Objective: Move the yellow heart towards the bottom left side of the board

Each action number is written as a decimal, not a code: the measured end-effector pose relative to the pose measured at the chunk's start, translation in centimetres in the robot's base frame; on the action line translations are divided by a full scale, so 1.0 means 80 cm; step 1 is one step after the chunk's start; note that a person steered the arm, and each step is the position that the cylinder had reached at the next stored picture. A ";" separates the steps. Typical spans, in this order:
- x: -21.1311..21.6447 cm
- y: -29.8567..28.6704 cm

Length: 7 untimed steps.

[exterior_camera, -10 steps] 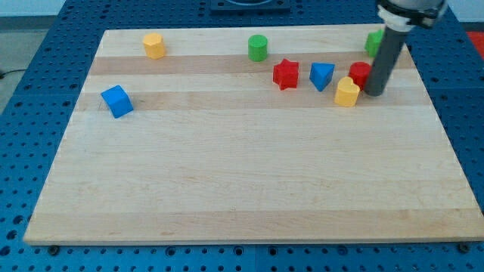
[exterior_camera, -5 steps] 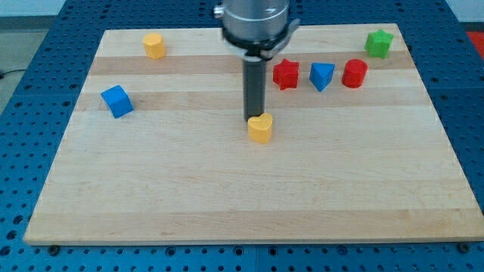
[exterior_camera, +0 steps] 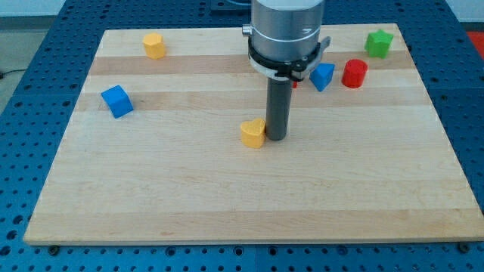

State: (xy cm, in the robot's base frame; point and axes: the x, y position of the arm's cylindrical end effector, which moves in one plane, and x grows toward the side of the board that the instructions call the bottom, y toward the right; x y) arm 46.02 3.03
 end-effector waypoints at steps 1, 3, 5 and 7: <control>0.003 -0.062; 0.021 -0.180; 0.059 -0.254; 0.028 -0.242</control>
State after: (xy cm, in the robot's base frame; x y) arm 48.28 -16.35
